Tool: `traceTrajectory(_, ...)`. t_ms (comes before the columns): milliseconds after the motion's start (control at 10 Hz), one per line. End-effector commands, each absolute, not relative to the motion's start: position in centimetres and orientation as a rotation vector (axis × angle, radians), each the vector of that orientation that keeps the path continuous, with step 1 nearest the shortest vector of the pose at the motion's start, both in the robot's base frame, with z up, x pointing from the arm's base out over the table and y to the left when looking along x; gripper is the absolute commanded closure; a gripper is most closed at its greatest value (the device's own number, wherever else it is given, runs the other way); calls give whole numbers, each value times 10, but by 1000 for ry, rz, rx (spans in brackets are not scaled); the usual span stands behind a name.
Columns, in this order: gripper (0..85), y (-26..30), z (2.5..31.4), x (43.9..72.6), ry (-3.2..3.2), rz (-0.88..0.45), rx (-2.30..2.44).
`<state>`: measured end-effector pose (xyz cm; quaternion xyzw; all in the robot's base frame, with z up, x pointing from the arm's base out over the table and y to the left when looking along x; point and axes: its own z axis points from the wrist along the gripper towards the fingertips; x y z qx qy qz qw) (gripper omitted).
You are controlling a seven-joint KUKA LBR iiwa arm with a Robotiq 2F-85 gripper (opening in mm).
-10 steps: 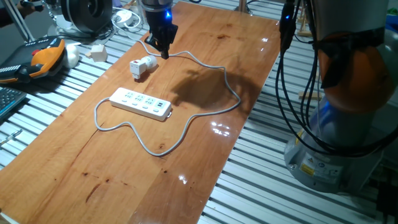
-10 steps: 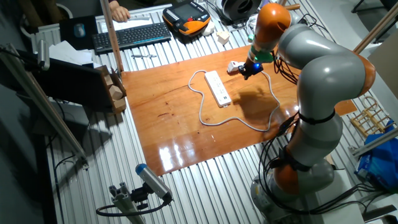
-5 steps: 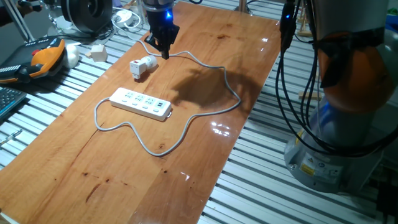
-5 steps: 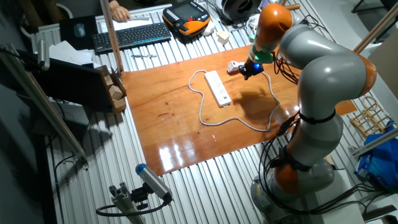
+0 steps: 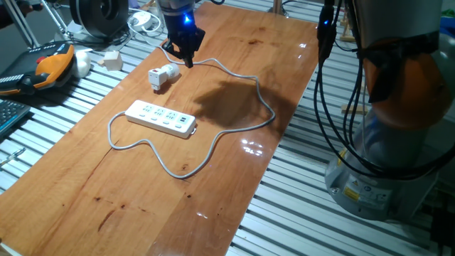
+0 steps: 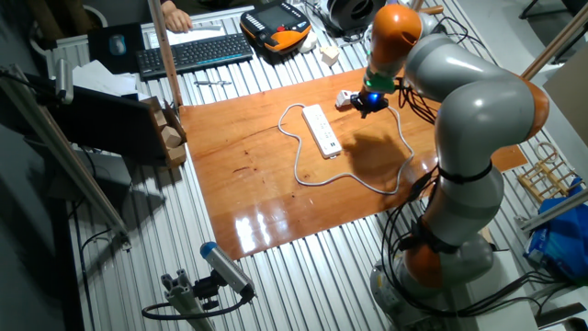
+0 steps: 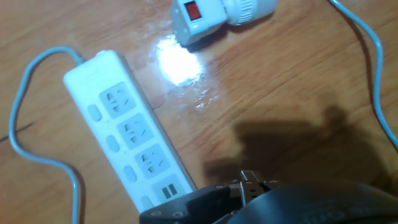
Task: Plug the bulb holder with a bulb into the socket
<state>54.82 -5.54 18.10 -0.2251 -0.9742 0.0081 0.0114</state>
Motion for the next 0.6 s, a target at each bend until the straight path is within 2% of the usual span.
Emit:
traceTrajectory(0, 850, -56, 181, 548, -3034, 9, -712)
traceTrajectory(500, 850, -57, 175, 555, -2997, -13, -928)
